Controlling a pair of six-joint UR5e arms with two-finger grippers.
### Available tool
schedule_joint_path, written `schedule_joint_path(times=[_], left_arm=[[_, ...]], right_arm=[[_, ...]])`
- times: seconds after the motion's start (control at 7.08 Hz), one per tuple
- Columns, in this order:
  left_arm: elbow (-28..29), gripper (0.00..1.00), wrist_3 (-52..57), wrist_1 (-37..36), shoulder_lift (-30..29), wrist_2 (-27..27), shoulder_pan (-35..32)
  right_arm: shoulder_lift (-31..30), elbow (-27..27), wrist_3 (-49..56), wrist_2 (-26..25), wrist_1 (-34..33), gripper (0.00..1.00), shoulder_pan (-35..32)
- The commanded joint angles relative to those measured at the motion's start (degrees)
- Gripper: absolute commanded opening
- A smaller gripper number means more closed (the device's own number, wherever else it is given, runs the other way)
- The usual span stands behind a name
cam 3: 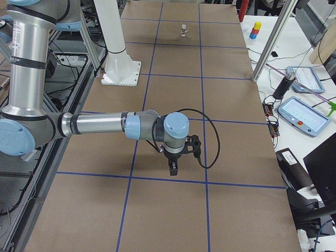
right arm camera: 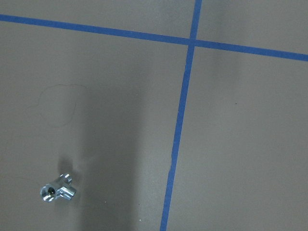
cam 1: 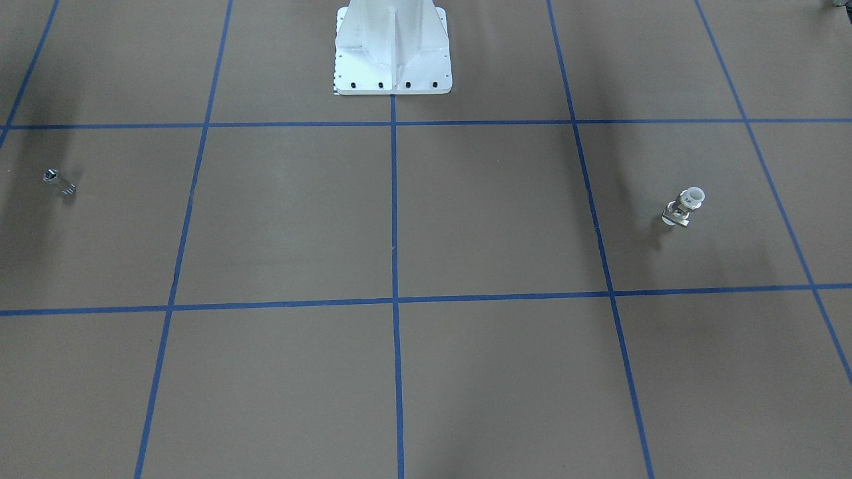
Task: Assemble PPR valve and pipe with both arms
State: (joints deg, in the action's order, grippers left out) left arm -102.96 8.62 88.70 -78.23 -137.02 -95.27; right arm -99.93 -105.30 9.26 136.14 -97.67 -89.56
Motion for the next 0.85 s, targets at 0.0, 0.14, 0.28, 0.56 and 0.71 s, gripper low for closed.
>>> schedule_joint_path(times=[0.0,0.14,0.28,0.56,0.71], left_arm=[[-0.74,1.00,0.00,-0.10,-0.08,-0.09,0.00],[-0.92,1.00,0.00,-0.02,-0.08,-0.09,0.00],[-1.18,1.00,0.08,0.16,-0.43,0.00,0.00],[-1.45,1.00,0.00,0.16,-1.57,-0.52,0.18],[-1.54,1.00,-0.27,0.60,-2.71,-0.70,0.18]], right_arm=[[-0.01,0.01,-0.03,0.09,0.03,1.00,0.00],[-0.01,0.10,-0.03,0.18,0.03,1.00,0.00],[-0.01,0.10,-0.03,0.18,0.29,1.00,0.00],[-0.01,0.18,-0.03,0.18,0.29,1.00,0.00],[-0.01,0.18,-0.03,0.18,0.29,1.00,0.00]])
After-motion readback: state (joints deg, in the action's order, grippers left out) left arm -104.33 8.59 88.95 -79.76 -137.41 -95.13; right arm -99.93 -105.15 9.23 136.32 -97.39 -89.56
